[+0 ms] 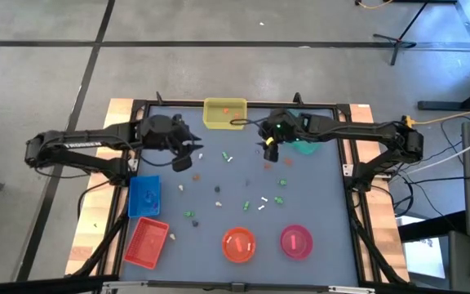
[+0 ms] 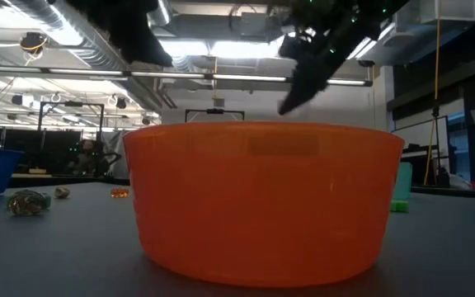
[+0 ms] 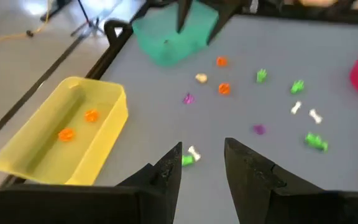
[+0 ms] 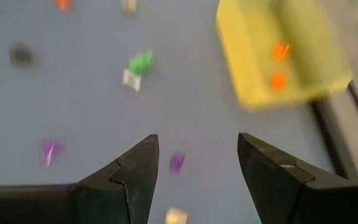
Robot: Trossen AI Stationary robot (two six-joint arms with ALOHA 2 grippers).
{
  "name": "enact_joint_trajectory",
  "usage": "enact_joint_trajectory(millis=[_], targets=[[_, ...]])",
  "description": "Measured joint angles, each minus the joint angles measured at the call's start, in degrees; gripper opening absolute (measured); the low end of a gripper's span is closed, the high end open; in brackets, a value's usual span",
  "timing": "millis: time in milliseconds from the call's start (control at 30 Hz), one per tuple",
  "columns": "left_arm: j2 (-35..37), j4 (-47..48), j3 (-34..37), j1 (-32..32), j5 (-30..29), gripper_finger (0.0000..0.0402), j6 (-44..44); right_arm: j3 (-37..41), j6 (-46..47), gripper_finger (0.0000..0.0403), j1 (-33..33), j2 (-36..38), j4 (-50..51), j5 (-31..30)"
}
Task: Sort Halloween decoration
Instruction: Put the orange pumpkin toy into the yellow bin
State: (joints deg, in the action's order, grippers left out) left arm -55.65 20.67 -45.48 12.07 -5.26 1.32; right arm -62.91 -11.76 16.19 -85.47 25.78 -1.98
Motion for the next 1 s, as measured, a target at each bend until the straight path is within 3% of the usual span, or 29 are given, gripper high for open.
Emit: enact_joint_trajectory(millis=[167, 433, 1000], targets=[[1.5, -7.1, 6.8, -0.1, 0.3, 0.0105, 4.2, 0.0, 1.8, 0.0218, 0.0, -0.4, 10.4, 0.7], [1.1, -9.6, 11.4, -0.8, 0.3, 0.0105, 6.1, 0.5, 2.5, 0.0218, 0.0, -2.4, 22.7, 1.2], [1.1, -11.4, 11.6, -3.7, 0.3, 0.0105, 6.1, 12.4, -2.9, 0.0218, 0.0, -4.0, 15.2, 0.4]])
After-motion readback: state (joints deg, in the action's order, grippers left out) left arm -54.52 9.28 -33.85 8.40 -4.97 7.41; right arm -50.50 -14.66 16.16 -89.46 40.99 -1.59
